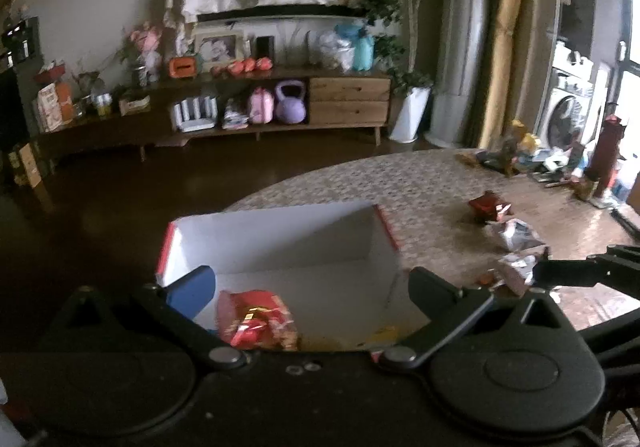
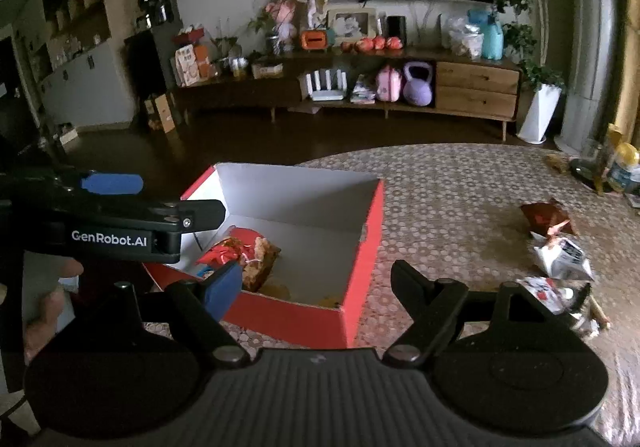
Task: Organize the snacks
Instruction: 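Open both grippers to release the bag and egg into the box, then move both grippers from the box over to the snack pile on the table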
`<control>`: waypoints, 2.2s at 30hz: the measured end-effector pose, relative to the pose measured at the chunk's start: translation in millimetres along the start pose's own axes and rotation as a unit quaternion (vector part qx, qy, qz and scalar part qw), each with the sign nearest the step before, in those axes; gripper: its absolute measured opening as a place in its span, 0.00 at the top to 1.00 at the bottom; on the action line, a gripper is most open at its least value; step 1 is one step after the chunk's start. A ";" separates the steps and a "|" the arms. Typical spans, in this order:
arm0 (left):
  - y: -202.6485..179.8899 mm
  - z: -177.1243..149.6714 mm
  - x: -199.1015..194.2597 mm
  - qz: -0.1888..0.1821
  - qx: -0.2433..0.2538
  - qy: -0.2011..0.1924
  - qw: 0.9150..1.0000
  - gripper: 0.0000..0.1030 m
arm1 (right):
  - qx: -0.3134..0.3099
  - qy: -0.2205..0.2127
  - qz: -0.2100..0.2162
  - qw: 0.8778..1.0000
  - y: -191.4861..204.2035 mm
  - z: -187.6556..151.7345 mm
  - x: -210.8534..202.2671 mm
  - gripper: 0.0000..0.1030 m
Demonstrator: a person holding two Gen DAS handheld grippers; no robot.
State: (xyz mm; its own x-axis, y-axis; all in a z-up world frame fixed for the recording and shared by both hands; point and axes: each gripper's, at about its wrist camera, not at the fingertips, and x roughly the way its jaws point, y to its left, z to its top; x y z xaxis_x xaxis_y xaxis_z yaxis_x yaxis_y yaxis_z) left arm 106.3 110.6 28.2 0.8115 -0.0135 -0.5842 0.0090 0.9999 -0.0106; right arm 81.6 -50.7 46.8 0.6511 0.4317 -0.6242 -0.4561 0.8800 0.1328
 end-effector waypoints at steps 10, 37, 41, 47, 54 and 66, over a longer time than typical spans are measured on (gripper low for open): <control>-59.2 3.5 -2.1 -0.054 0.029 -0.014 0.998 0.00 | 0.044 -0.007 -0.049 0.998 -62.9 -17.9 -34.8 0.17; -198.6 10.1 105.2 -0.132 0.093 0.068 0.985 0.00 | 0.141 0.026 -0.146 0.979 -243.3 -90.9 -32.1 0.17; -220.3 6.9 128.6 -0.145 0.118 0.084 0.979 0.01 | 0.148 0.035 -0.150 0.977 -260.9 -101.4 -17.7 0.17; -247.8 -0.8 159.6 -0.152 0.148 0.105 0.971 0.02 | 0.169 0.049 -0.161 0.971 -289.6 -111.1 7.1 0.17; -266.8 -10.3 193.4 -0.153 0.183 0.131 0.962 0.09 | 0.193 0.061 -0.164 0.965 -312.0 -118.1 37.4 0.23; -282.3 -20.5 237.7 -0.169 0.217 0.156 0.949 0.09 | 0.228 0.067 -0.158 0.958 -327.9 -113.8 73.3 0.36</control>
State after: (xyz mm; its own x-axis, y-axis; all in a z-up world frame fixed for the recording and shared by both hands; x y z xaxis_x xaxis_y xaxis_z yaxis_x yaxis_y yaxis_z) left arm 284.7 -174.9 -124.4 0.5079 -0.2670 -0.8190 0.5325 0.8447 0.0548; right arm 209.9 -330.2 -130.1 0.6148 0.1270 -0.7784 0.0840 0.9708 0.2247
